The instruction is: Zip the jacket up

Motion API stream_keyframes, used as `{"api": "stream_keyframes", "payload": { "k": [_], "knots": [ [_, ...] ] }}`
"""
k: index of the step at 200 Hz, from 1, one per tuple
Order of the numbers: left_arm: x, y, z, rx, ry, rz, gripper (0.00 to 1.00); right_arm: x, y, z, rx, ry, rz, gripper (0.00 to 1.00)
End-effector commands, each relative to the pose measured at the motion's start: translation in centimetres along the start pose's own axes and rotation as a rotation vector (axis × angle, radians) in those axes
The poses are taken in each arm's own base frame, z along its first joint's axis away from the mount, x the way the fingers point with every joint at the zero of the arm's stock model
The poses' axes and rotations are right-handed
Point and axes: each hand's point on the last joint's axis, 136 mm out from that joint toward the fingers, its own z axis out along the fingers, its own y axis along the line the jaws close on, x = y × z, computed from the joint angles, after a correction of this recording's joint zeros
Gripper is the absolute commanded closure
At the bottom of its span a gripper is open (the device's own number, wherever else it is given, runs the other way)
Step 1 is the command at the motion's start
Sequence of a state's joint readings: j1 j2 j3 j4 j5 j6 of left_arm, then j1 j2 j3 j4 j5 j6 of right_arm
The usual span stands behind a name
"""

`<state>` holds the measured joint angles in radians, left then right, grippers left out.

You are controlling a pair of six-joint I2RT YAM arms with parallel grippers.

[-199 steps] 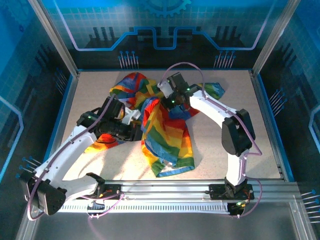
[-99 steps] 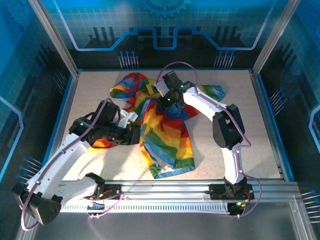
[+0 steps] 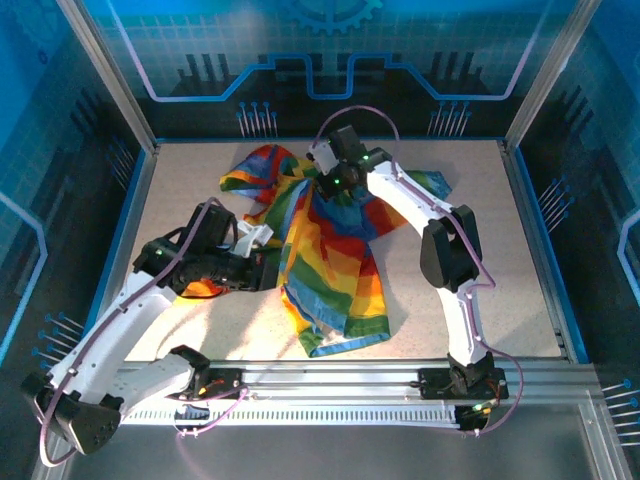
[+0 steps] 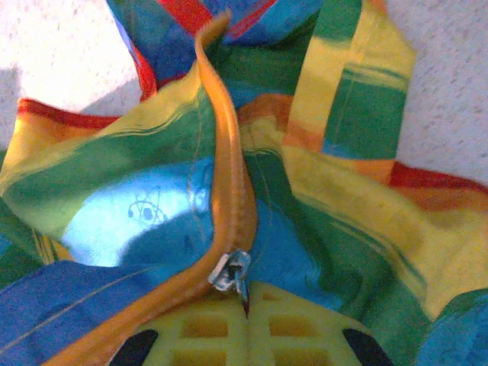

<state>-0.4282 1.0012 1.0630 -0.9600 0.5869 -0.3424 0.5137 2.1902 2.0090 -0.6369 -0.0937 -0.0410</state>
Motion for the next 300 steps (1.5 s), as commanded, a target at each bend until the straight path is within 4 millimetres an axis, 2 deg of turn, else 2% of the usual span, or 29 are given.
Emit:
{"api": "stream_keyframes", "payload": {
  "k": [1,60,79,89,92,141,230,300],
  "knots": [
    [2.7,-0.8,-0.6,0.040,0.078,-0.037,1.00,-1.4,-5.8,-0.2,0.134,-0.045,0.045,1.00],
    [3.2,-0.9,-1.1,0.034,0.081,-0.039,1.00,-3.0,-9.5,-0.8,0.166,-0.101,0.113,1.00],
    [3.5,-0.9,-1.2,0.034,0.082,-0.040,1.00,-3.9,-10.1,-1.0,0.149,-0.131,0.132,1.00],
    [3.7,-0.9,-1.2,0.034,0.083,-0.043,1.00,-4.9,-10.2,-1.7,0.120,-0.166,0.142,1.00],
    [3.7,-0.9,-1.2,0.034,0.082,-0.043,1.00,-4.4,-10.4,-0.6,0.111,-0.151,0.151,1.00],
    [4.1,-0.7,-1.4,0.030,0.084,-0.049,1.00,-6.4,-11.5,-0.5,0.088,-0.210,0.157,1.00],
    [5.0,-0.2,-1.6,0.017,0.072,-0.067,1.00,-7.2,-14.5,-1.7,0.142,-0.264,0.217,1.00],
    [6.0,1.2,-1.0,-0.002,0.068,-0.104,1.00,-7.9,-16.3,-2.8,0.179,-0.303,0.238,1.00]
  ]
}}
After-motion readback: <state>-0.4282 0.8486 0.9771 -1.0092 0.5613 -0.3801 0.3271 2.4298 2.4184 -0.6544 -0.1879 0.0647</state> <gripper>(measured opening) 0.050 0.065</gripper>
